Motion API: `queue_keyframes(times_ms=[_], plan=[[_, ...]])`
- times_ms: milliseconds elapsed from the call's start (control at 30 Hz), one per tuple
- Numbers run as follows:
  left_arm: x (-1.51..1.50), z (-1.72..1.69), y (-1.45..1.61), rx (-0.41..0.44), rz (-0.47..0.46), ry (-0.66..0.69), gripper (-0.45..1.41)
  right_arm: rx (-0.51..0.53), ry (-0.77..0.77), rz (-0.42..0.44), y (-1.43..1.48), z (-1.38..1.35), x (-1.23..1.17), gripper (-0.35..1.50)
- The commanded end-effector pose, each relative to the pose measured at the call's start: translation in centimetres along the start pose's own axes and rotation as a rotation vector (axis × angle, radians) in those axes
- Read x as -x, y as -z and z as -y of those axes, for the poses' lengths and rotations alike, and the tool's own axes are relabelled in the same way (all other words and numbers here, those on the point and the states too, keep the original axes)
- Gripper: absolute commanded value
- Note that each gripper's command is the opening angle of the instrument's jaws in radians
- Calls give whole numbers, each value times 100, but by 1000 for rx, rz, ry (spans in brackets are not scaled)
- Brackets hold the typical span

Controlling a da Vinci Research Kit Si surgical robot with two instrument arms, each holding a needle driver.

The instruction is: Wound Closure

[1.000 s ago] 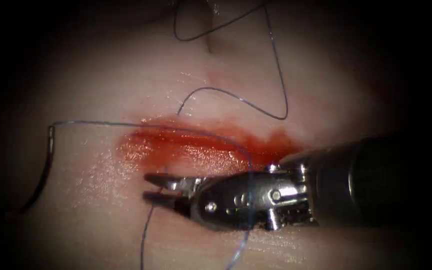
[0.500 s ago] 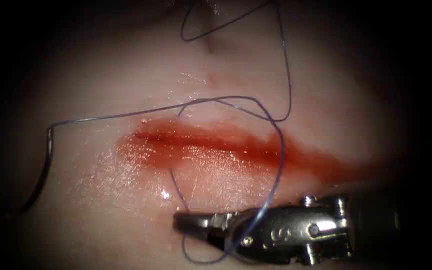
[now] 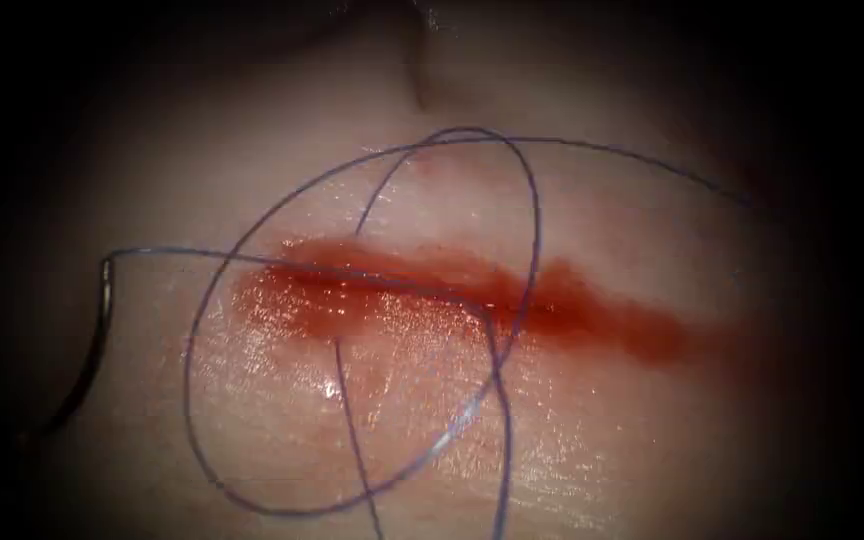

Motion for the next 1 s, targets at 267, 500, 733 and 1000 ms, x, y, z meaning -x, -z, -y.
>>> queue_keyframes(times_ms=[267,500,733,1000], plan=[[8,-4,-8,2,-2,4,-45,-91,-17,-14,3,26,-15,-13],[8,-4,-8,2,-2,4,-45,94,-50,13,53,-11,-13,103],[8,-4,-9,1,-1,4,-45,209,-81,-23,61,-53,3,99],[8,-4,-8,2,-1,4,-45,307,-61,13,17,-112,30,98]])
